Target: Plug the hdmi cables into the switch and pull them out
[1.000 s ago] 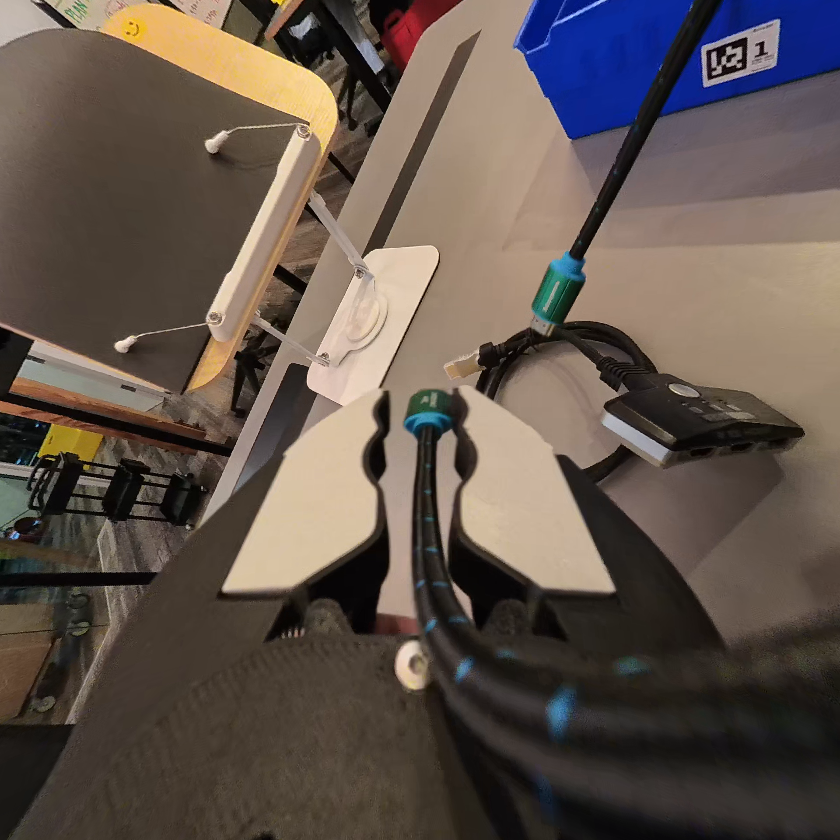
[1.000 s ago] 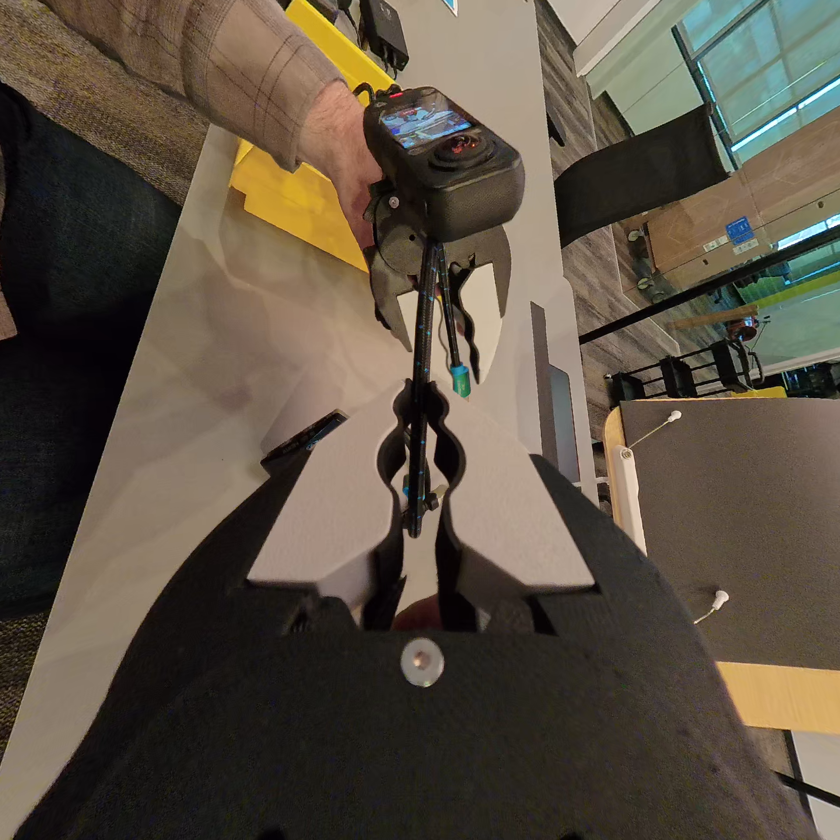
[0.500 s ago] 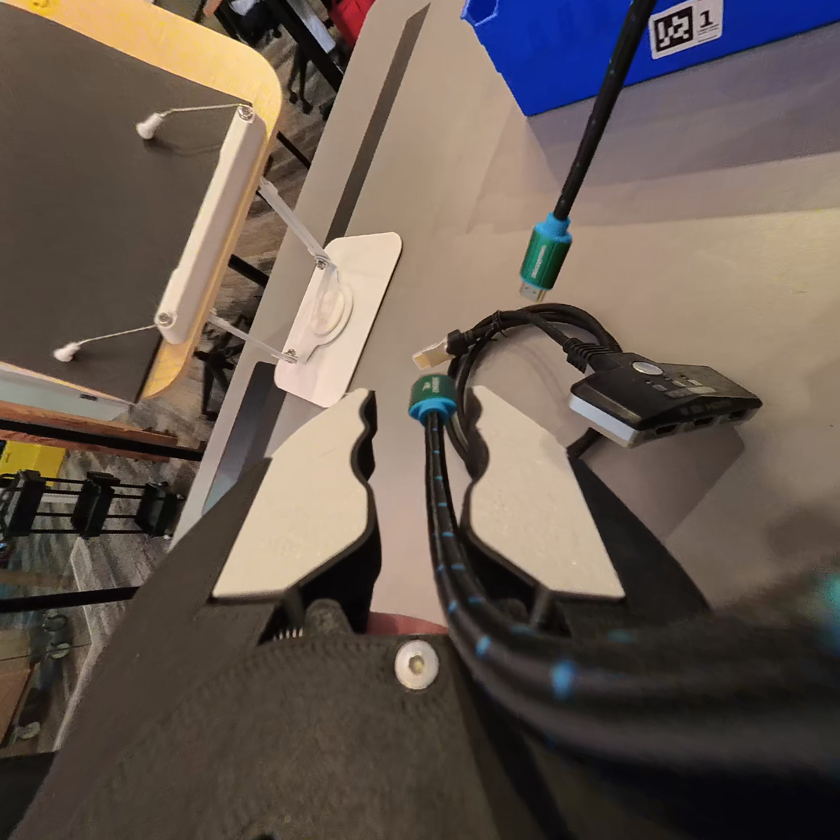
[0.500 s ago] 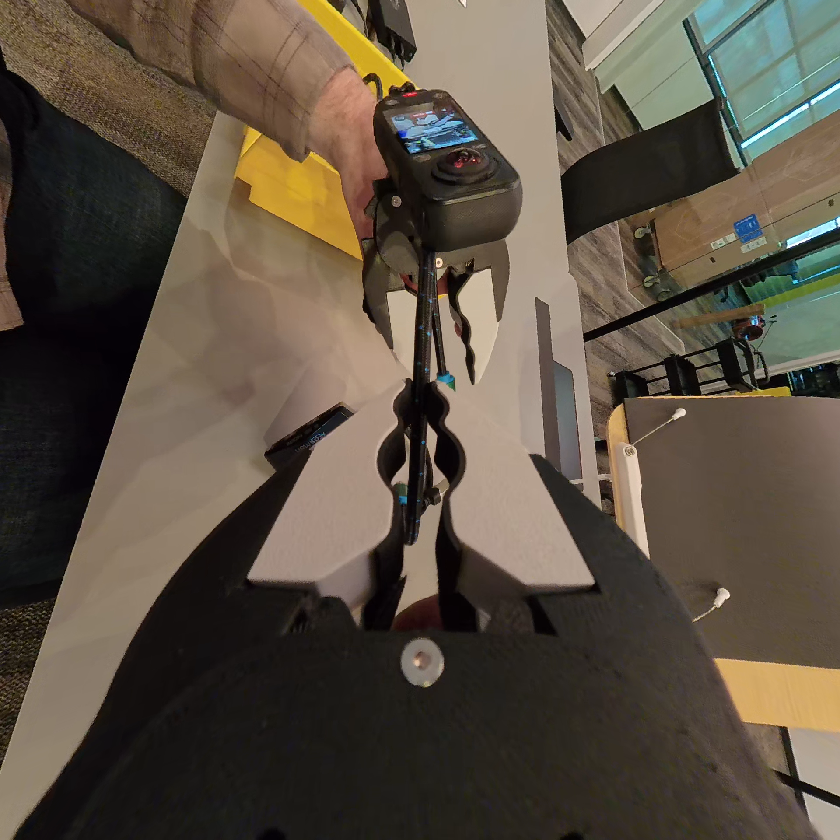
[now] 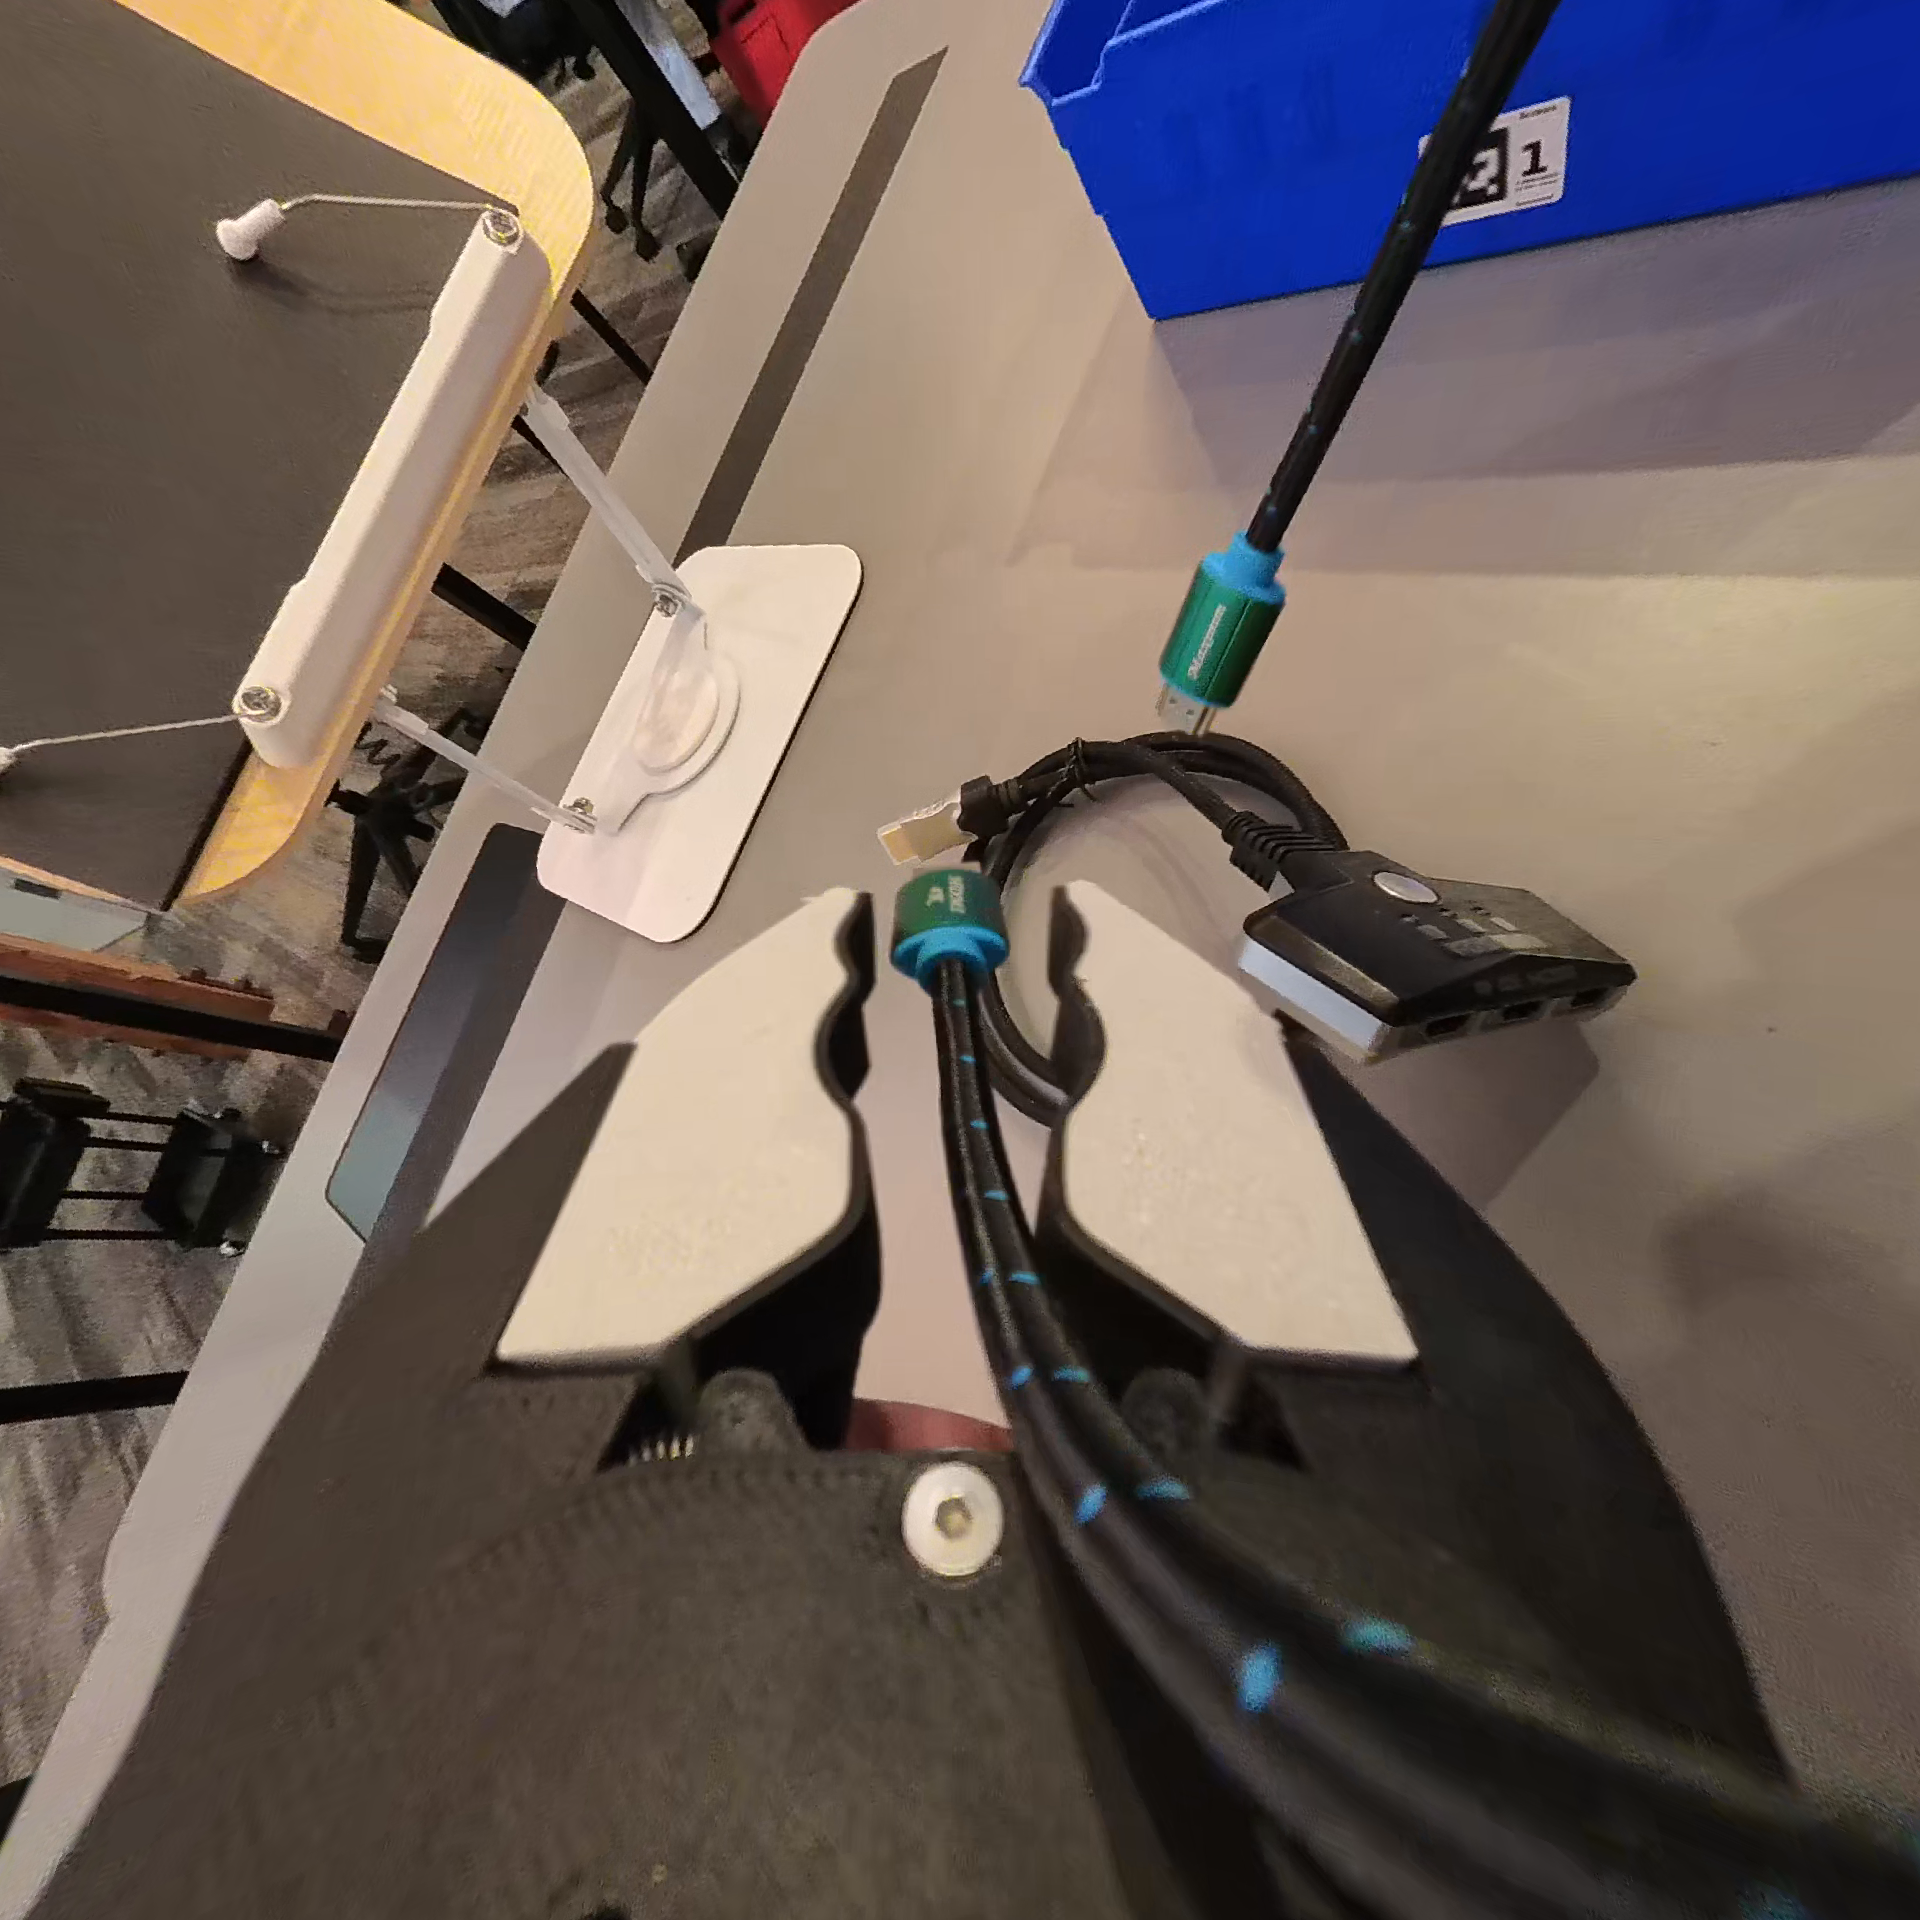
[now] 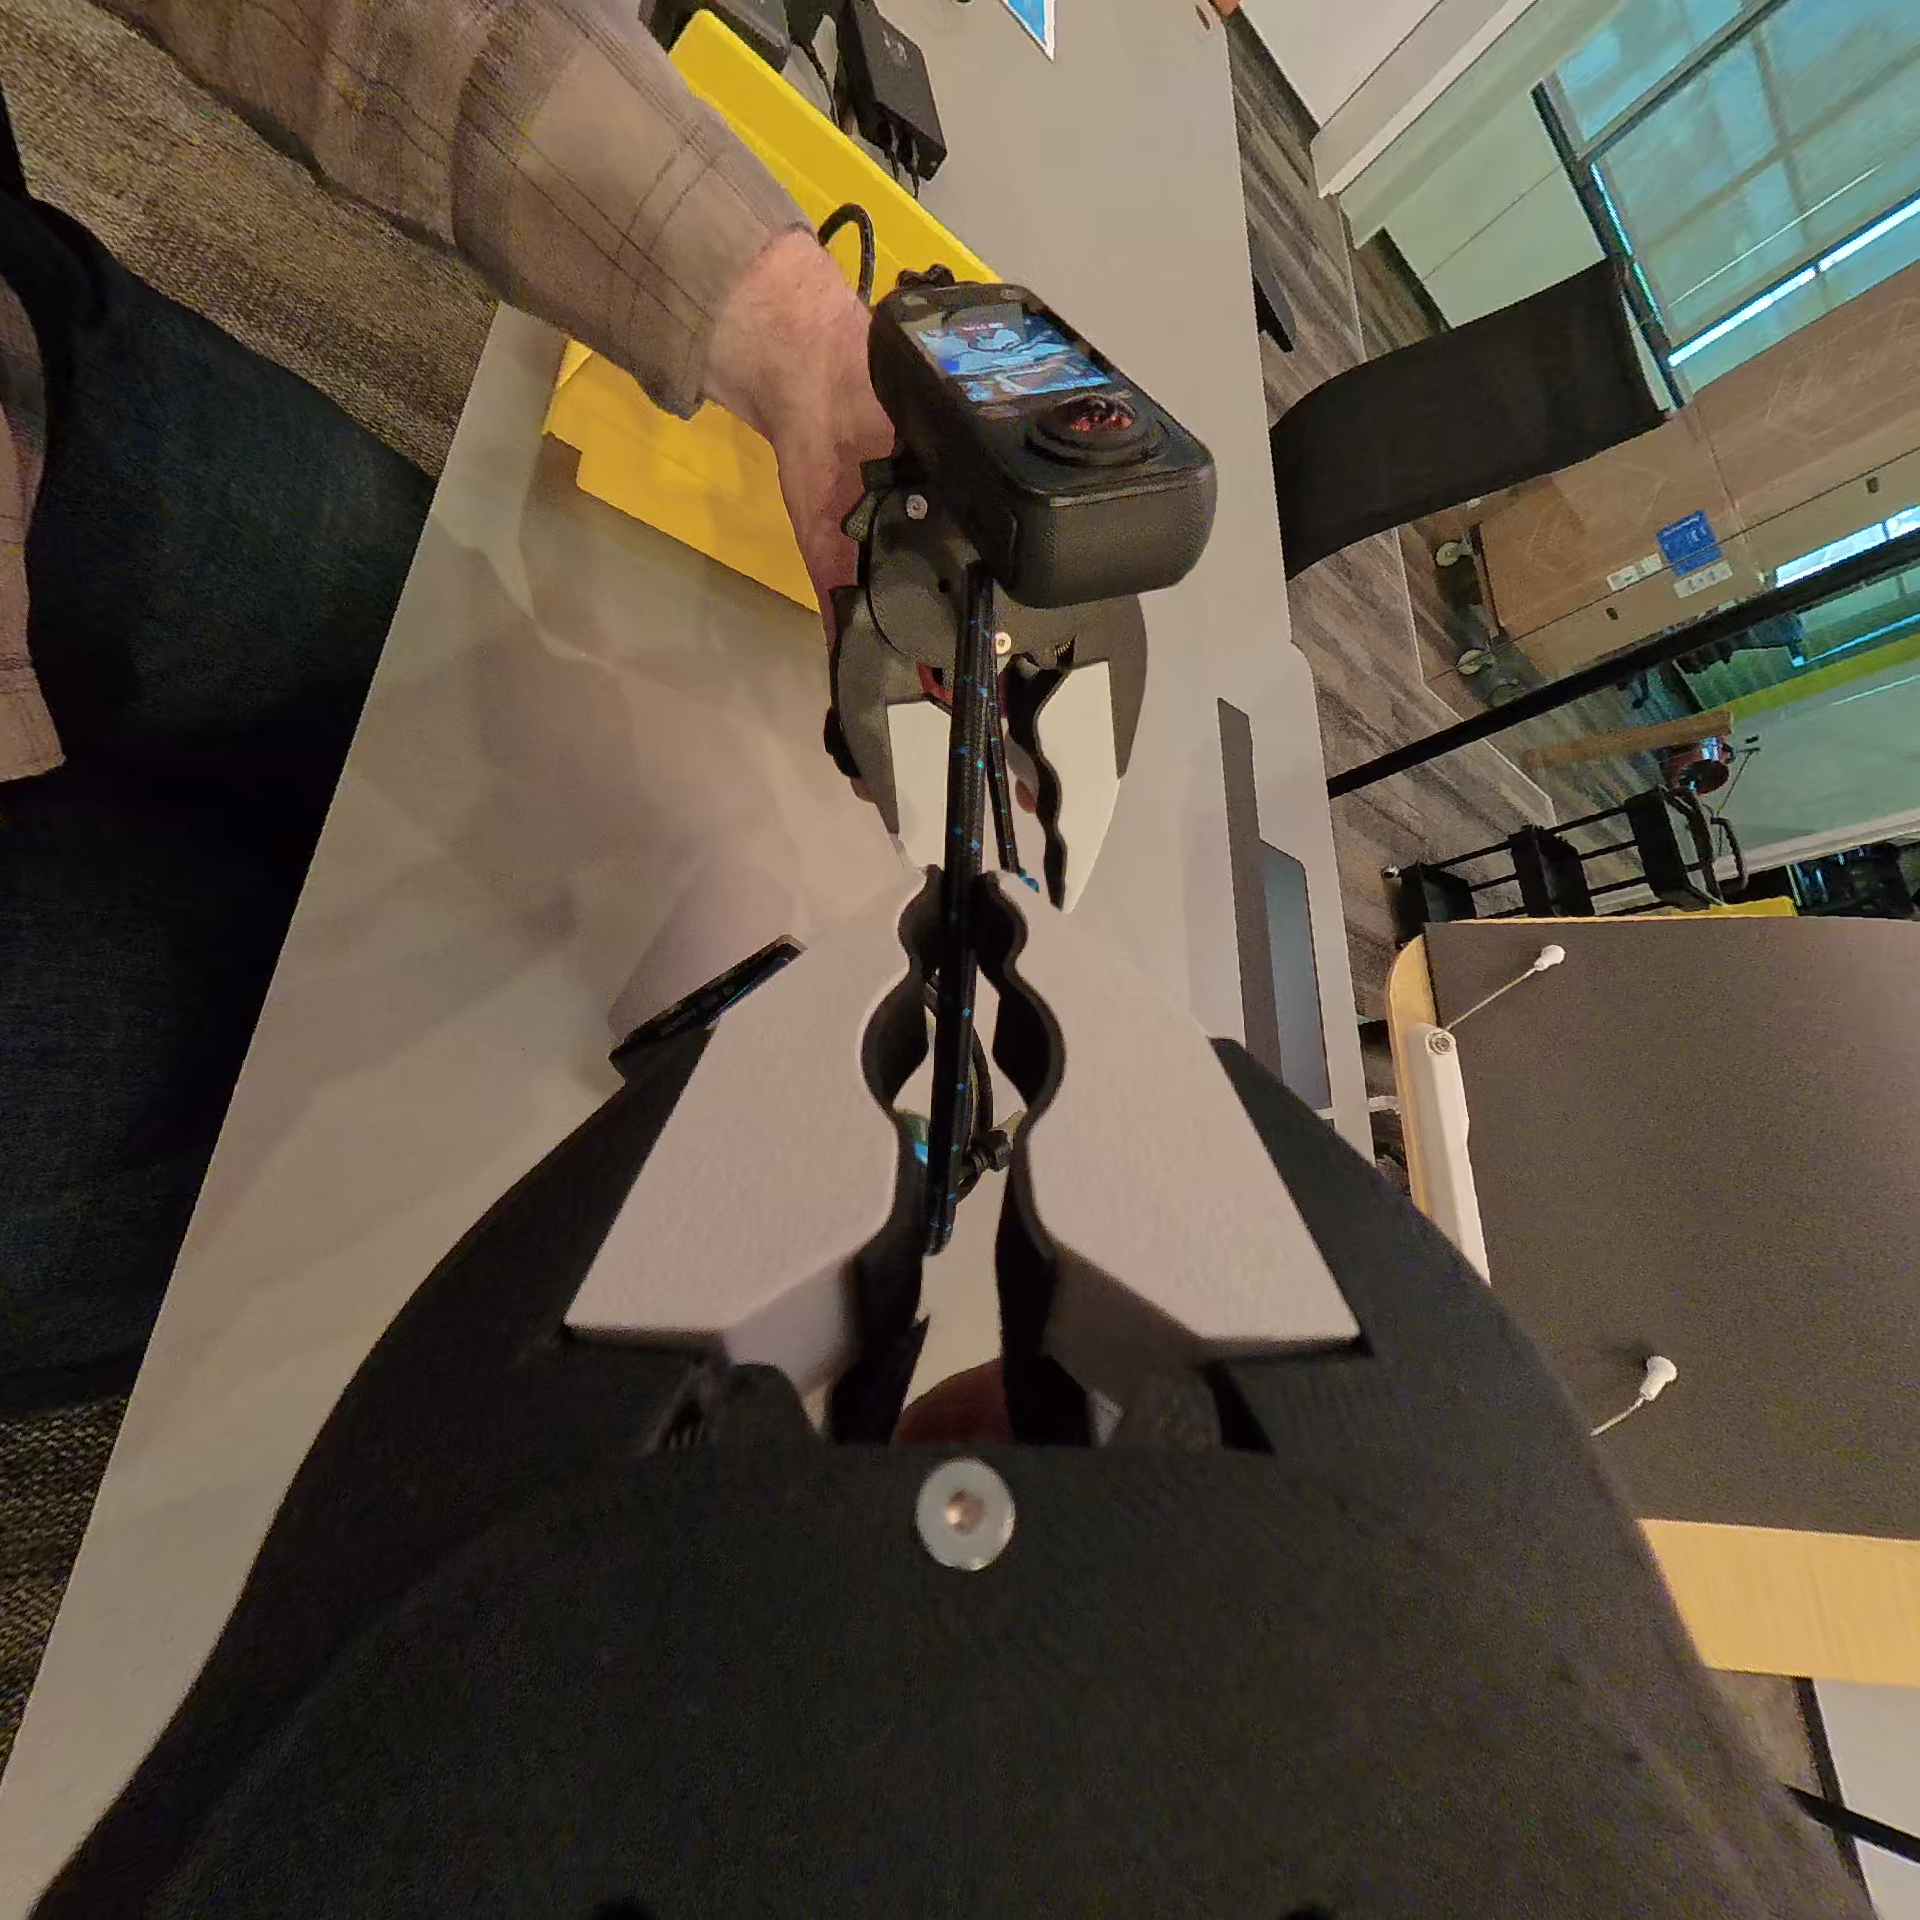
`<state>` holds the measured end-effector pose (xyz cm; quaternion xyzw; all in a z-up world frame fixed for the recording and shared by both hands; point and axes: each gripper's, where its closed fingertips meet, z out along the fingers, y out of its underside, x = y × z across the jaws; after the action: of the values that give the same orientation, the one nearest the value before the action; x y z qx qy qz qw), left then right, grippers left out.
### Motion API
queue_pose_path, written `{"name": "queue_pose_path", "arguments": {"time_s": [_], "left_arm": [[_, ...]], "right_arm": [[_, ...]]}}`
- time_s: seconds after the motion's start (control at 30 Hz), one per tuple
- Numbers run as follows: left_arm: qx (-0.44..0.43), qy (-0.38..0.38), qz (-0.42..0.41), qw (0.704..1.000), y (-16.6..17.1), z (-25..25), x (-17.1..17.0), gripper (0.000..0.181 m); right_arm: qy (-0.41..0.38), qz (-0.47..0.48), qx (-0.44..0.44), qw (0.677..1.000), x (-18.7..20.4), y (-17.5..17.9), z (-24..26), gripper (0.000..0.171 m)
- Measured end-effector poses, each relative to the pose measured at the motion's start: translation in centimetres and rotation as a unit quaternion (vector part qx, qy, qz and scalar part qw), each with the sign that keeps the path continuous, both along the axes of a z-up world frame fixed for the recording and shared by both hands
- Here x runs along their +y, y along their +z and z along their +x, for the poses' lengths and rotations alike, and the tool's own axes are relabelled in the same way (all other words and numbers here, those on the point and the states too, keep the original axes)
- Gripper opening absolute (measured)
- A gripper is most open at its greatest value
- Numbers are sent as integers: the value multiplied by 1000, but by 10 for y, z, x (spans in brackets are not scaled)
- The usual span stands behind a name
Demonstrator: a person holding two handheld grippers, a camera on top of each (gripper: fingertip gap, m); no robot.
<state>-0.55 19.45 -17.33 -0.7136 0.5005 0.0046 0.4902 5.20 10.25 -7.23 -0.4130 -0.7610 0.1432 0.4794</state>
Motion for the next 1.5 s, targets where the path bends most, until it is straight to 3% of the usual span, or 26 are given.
{"name": "queue_pose_path", "arguments": {"time_s": [0.07,0.7,1.03,1.07,1.13,1.37,1.5], "left_arm": [[-11,6,-2,1000,0,0,1,22],[-47,15,33,998,16,-2,7,20],[-185,56,27,981,51,-8,15,20],[-205,59,32,977,57,-9,15,2],[-245,67,13,967,64,-12,17,2],[-203,69,13,977,54,-12,19,4],[-190,52,-5,980,49,-11,15,17]], "right_arm": [[-1,0,1,1000,0,0,0,3],[-16,14,25,999,5,4,2,4],[-60,51,96,992,12,-8,-9,3],[-64,49,102,991,13,-10,-10,3],[-72,49,118,989,16,-12,-13,4],[-87,77,143,983,20,-6,-14,3],[-87,83,138,983,19,-8,-11,3]]}}
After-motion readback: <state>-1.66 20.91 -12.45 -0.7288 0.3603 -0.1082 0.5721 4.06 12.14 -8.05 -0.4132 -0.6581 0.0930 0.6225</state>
